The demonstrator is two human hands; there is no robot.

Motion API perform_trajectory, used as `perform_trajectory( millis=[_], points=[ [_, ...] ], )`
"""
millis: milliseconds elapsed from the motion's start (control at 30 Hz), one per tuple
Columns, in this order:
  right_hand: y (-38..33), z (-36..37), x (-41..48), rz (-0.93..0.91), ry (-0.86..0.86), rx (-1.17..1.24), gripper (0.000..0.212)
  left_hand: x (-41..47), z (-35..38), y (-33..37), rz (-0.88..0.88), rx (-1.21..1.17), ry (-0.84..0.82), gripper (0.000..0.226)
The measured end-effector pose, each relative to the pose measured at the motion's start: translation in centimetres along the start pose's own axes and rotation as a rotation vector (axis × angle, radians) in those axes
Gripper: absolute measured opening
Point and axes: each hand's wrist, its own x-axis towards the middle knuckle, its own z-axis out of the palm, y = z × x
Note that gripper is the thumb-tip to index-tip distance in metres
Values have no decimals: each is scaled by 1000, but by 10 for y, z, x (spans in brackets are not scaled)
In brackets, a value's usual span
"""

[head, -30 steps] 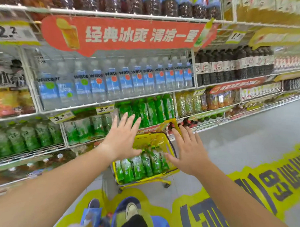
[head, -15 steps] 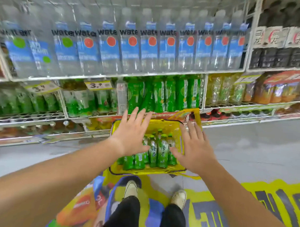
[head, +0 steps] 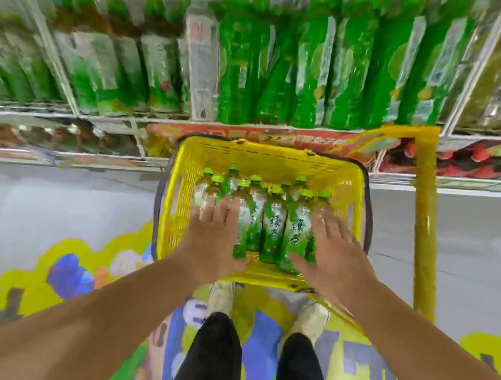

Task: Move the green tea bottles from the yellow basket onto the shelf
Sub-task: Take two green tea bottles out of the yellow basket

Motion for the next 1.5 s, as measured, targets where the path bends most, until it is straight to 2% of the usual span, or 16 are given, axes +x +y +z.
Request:
perform_trajectory(
  millis=[167, 367, 467, 567, 700, 900, 1067, 1133, 1267, 1400, 1500],
  points=[
    [9, 44, 33, 41, -37, 47, 99, 28, 43, 9, -80, -105, 12, 122],
    [2, 76, 50, 155, -74, 267, 105, 56, 66, 30, -298, -600, -32, 106],
    [-3, 86, 55, 224, -23, 431, 104, 67, 69, 37, -370, -635, 2, 97],
    [-8, 92, 64, 274, 13, 518, 100, 77, 73, 44, -428, -656, 10, 97],
    [-8, 102, 78, 367, 50, 650, 91, 80, 82, 45, -424, -745, 56, 78],
    [2, 105, 84, 392, 70, 772, 62, 77, 78, 28, -371, -926, -7, 51],
    [8, 94, 73, 330, 115, 798, 68, 69, 63, 31, -358, -1068, -45, 40],
    [9, 87, 68, 324, 134, 790, 71, 65, 55, 34, -331, -1096, -43, 39],
    [12, 65, 52, 340, 203, 784, 63, 52, 31, 34, -284, -1084, -20, 43],
    [10, 29, 23, 332, 273, 807, 62, 27, -4, 37, -312, -1122, 25, 66],
    [1, -3, -5, 307, 322, 846, 67, 3, -35, 37, -307, -1160, 59, 62]
  ],
)
